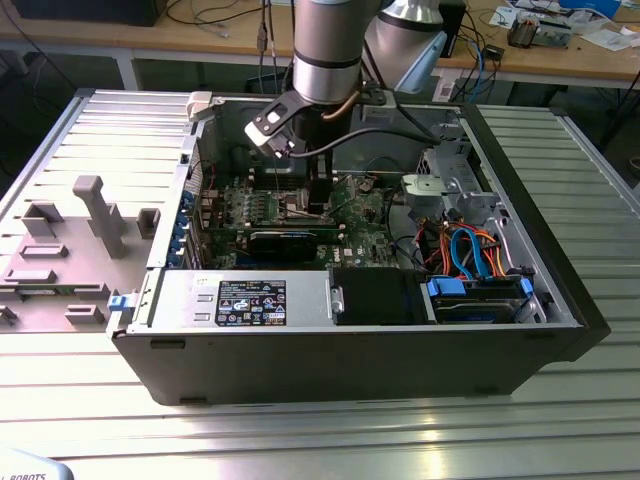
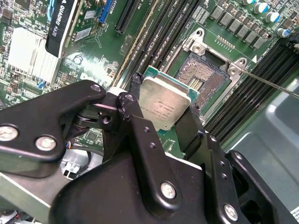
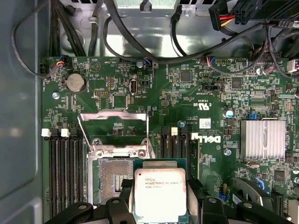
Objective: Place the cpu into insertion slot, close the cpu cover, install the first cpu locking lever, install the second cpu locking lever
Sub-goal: 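Place the cpu into insertion slot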
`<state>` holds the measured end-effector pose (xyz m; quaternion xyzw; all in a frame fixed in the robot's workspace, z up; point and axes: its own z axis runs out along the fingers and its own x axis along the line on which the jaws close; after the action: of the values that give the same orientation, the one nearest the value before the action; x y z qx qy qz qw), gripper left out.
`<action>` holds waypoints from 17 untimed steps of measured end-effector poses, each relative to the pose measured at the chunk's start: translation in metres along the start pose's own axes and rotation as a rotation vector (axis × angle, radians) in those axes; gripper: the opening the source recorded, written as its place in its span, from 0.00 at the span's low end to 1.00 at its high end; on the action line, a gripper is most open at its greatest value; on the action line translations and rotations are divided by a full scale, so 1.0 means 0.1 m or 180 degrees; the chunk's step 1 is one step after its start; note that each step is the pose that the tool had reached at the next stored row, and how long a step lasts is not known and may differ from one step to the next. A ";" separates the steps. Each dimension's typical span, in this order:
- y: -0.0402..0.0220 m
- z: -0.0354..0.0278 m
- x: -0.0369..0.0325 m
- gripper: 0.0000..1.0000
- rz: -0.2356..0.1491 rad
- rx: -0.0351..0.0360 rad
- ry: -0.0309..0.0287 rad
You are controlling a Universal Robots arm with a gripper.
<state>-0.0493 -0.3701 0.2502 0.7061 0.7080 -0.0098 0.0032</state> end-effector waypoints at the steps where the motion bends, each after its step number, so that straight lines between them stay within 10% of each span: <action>1: -0.001 0.001 0.000 0.54 0.0000 0.0000 0.0000; 17: -0.025 0.024 0.001 0.54 0.0000 0.0000 0.0000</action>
<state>-0.0518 -0.3701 0.2478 0.7061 0.7080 -0.0098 0.0033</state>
